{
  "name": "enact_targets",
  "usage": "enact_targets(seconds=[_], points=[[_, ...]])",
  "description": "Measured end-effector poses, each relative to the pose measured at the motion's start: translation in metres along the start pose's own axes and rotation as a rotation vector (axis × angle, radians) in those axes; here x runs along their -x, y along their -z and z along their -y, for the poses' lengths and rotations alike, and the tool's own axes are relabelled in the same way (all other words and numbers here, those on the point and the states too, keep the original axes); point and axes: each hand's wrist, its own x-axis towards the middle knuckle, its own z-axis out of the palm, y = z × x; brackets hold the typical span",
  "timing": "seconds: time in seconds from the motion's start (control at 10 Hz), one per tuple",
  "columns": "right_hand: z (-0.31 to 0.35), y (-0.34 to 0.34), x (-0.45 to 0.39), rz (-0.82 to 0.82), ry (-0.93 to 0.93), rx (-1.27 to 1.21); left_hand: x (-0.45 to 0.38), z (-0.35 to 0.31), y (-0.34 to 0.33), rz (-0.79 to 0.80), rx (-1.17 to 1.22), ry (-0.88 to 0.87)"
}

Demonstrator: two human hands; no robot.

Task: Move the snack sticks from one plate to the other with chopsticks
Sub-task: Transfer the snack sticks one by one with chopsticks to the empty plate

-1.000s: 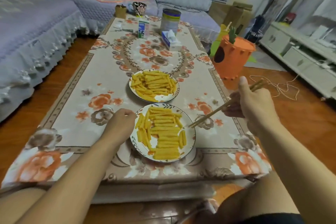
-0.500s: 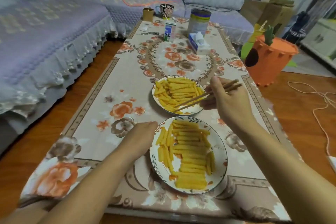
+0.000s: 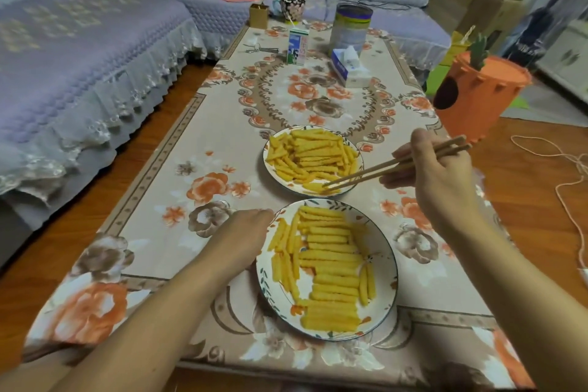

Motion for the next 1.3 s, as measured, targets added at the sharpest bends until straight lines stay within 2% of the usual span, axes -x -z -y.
enact_targets(seconds=[0.1, 0.2, 0.5, 0.7, 1.0, 1.3], points=[[-0.002, 0.015, 0.006, -0.069, -0.054, -0.124, 0.015, -0.005, -0.001, -0.102, 0.120, -0.023], [0.001, 0.026, 0.013, -0.072, -0.078, -0.203, 0.016, -0.002, -0.002, -0.069, -0.011, -0.047], [0.017, 0.024, 0.029, 0.087, 0.011, -0.003, 0.011, -0.001, -0.002, -0.057, -0.128, -0.127], [0.016, 0.034, 0.017, -0.038, 0.051, -0.016, 0.015, -0.004, -0.005, -0.090, -0.048, -0.089], [-0.021, -0.001, -0.005, 0.073, -0.087, -0.013, 0.017, -0.001, -0.006, -0.105, -0.086, -0.096], [0.008, 0.024, -0.001, -0.004, -0.068, -0.126, 0.016, 0.001, -0.003, -0.083, -0.030, -0.065]])
